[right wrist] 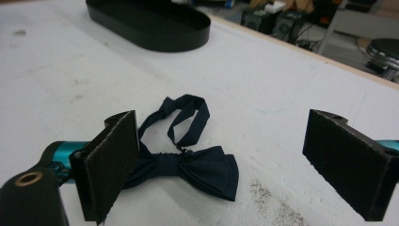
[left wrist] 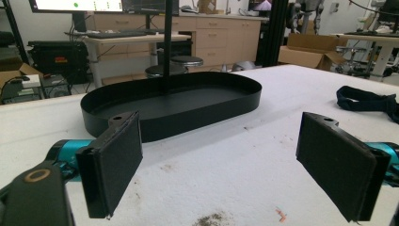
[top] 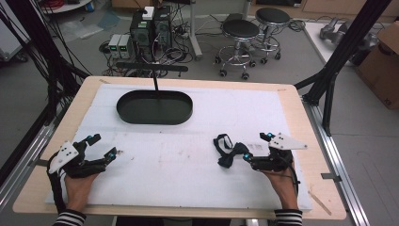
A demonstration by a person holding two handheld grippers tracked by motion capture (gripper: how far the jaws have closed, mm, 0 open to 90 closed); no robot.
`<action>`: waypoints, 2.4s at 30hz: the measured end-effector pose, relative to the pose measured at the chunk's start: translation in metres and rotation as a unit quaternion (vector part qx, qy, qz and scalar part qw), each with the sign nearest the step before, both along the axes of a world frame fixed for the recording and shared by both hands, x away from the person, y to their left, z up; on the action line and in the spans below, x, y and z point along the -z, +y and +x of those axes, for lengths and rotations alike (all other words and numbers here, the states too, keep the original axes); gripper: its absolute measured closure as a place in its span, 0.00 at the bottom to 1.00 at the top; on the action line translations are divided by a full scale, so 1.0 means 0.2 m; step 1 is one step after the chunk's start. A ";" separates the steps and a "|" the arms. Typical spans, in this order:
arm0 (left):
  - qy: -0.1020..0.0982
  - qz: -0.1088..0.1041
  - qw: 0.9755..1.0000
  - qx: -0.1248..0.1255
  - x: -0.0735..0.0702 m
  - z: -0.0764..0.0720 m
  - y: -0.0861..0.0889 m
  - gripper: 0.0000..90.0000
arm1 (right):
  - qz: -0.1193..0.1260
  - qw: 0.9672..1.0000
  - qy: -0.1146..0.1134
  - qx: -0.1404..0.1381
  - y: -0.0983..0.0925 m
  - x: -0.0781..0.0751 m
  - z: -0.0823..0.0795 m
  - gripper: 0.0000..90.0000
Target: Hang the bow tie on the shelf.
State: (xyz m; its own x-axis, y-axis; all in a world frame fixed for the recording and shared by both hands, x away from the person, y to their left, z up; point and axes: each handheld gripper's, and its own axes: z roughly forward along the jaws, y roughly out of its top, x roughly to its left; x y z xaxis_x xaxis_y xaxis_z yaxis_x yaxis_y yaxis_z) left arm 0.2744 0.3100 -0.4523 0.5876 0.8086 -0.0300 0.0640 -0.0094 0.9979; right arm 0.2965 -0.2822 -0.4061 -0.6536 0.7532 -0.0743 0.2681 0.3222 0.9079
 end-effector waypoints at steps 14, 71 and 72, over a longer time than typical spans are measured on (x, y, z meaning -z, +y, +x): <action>-0.001 0.002 1.000 0.000 0.00 0.00 0.00 0.17 | -0.098 0.991 0.084 -0.039 0.03 -0.01 0.12 0.17; -0.001 -0.001 1.000 0.000 0.00 0.00 0.00 0.17 | -0.213 0.965 0.122 -0.093 0.15 0.11 0.26 0.55; -0.001 -0.001 1.000 0.000 0.00 0.00 0.00 0.17 | -0.213 0.965 0.122 -0.093 0.15 0.11 0.26 0.55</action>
State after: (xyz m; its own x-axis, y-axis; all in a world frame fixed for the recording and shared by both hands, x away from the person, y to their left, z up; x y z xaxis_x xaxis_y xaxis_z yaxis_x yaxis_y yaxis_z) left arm 0.2744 0.3103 -0.4525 0.5881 0.8083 -0.0301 0.0618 -0.0078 0.9981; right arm 0.3477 -0.2531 -0.4280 -0.8119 0.5563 -0.1769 0.3593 0.7151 0.5996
